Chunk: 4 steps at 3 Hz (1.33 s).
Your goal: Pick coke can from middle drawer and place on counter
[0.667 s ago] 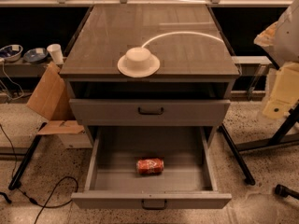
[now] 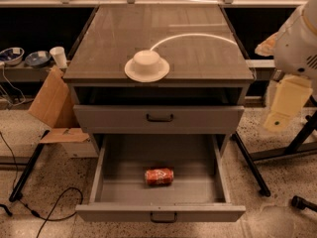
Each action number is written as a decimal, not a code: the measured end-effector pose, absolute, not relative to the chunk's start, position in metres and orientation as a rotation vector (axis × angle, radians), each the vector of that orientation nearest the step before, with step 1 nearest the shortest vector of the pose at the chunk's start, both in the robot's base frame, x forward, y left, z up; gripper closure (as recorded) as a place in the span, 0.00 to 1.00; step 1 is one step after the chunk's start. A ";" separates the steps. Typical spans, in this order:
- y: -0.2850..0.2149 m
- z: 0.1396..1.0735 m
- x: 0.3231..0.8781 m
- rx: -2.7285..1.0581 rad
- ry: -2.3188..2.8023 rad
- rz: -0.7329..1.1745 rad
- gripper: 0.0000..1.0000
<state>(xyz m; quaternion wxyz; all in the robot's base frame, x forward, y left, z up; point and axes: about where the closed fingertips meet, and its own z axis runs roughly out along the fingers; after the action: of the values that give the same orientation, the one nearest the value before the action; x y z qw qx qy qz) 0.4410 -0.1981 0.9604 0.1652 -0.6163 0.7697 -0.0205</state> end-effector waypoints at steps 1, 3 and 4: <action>-0.165 0.918 0.445 -1.808 2.119 0.067 0.00; -0.066 0.801 0.442 -1.789 1.976 0.397 0.00; -0.020 0.750 0.445 -1.730 1.943 0.499 0.00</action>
Offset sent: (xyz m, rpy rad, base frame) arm 0.0108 0.1501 -0.1882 0.3530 0.0905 0.2395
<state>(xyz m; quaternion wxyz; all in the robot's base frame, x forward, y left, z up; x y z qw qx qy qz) 0.4446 -0.0199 0.7501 0.2440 -0.6333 0.7113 0.1828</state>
